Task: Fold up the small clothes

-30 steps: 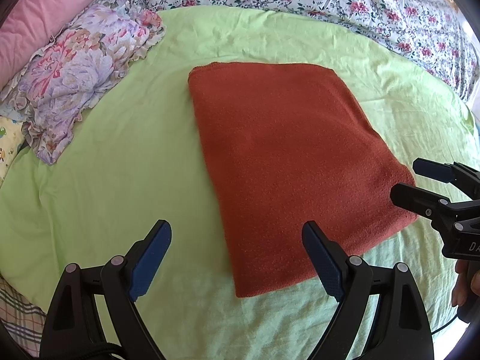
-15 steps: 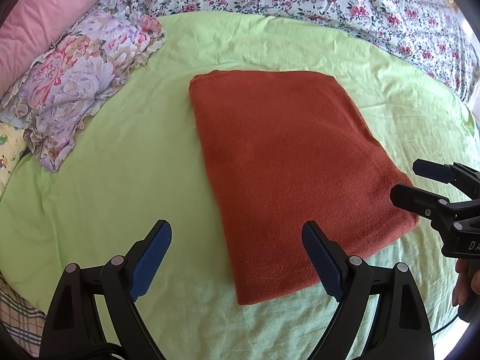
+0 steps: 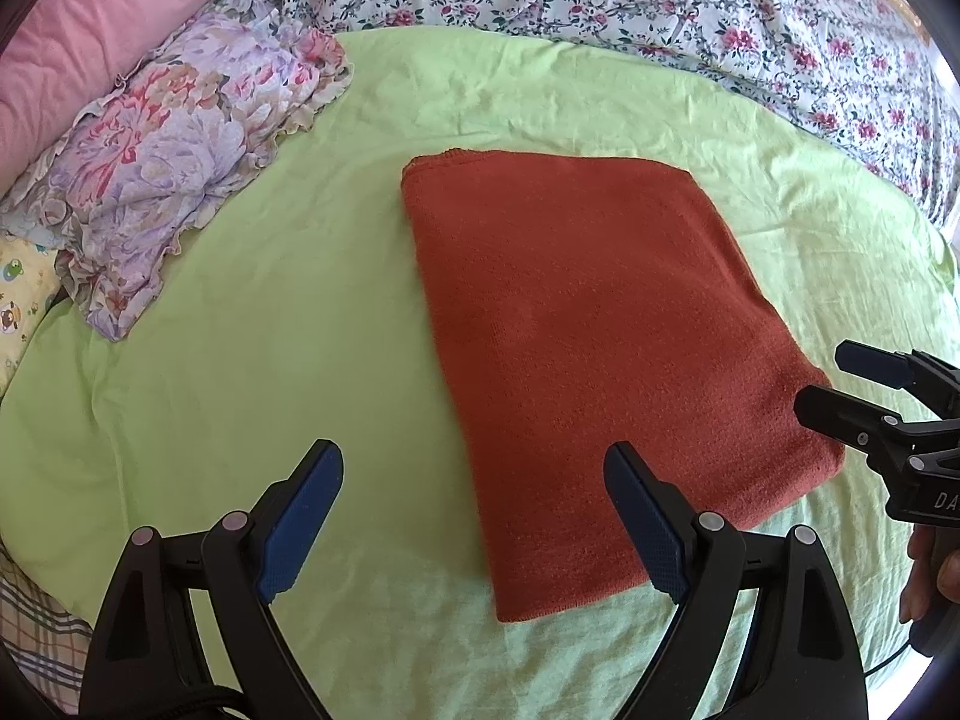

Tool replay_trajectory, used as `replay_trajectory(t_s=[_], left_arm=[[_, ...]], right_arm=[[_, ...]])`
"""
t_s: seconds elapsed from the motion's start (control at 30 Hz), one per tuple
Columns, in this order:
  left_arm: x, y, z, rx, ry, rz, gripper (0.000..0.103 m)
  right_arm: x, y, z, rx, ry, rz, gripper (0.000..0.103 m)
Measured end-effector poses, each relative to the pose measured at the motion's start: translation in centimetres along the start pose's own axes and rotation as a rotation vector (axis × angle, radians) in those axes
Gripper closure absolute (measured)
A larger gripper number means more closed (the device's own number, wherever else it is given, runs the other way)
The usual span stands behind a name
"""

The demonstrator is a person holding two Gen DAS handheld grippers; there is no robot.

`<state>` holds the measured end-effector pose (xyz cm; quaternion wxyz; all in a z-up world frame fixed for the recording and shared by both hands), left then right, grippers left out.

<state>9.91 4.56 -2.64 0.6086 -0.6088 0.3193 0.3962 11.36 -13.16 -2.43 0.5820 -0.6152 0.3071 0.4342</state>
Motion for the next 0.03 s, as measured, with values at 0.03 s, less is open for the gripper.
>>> replay_trajectory(t_s=[0.03], left_arm=[[0.01, 0.04, -0.11, 0.0, 0.0, 0.001, 0.014]], right_arm=[[0.03, -0.02, 0.01, 0.001, -0.001, 0.0, 0.017]])
Point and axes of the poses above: each gripper's, at about its wrist camera, not at the fingertips, and x roughly the way its jaws point, z to its left, y to its underside, the point moved 5 cm from there along x, roughly the way its jaws point, and after that the axes turned 1 degree about -y, right-handed, at the moved point
